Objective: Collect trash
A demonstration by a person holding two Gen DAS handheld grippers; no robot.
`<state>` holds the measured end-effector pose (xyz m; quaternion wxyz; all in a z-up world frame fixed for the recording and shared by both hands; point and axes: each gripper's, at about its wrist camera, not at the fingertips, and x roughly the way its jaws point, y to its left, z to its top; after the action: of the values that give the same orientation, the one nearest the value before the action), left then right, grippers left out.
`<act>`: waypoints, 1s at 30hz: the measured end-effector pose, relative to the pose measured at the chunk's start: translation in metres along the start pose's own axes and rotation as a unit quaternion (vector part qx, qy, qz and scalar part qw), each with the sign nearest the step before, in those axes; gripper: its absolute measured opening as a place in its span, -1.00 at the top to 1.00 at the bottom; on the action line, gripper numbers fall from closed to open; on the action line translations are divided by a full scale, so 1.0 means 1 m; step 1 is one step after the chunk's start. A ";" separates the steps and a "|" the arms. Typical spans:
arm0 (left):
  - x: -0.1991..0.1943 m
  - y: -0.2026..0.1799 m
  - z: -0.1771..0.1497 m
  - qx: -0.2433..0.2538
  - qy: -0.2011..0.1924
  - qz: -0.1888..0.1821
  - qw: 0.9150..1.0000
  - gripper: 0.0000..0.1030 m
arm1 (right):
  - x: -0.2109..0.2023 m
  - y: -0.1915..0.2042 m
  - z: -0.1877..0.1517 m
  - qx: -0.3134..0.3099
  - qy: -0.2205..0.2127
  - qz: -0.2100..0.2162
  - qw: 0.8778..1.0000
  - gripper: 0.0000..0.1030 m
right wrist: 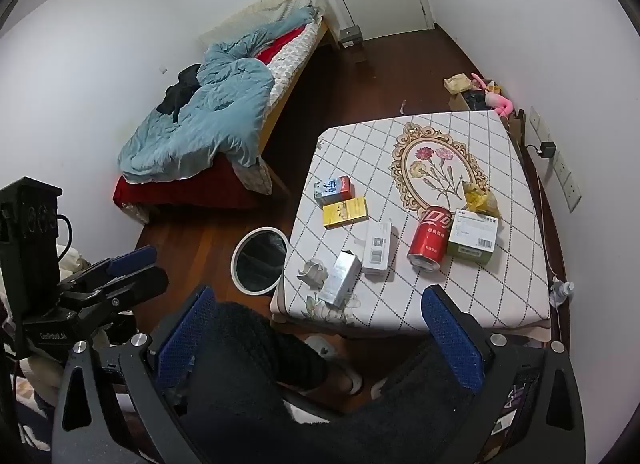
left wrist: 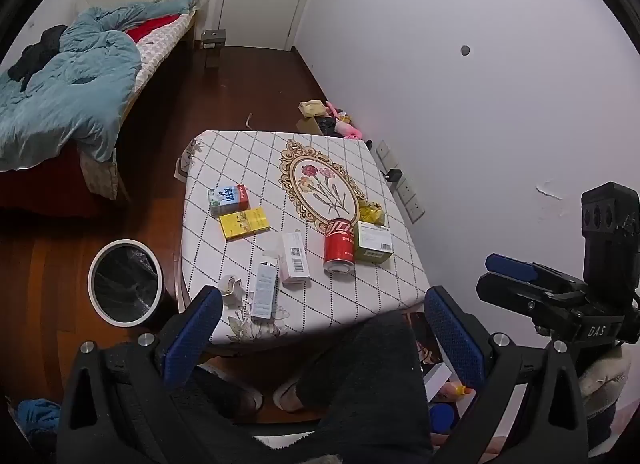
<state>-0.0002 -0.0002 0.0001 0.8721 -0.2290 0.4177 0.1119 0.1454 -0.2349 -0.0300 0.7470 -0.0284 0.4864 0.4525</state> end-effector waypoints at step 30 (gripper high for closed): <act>-0.001 -0.003 0.003 -0.010 -0.004 -0.018 1.000 -1.00 | 0.012 0.014 0.003 -0.014 0.012 0.021 1.000 -1.00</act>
<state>0.0024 -0.0011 0.0031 0.8734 -0.2450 0.4085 0.1014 0.1390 -0.2177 -0.0320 0.7311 -0.0336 0.4894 0.4743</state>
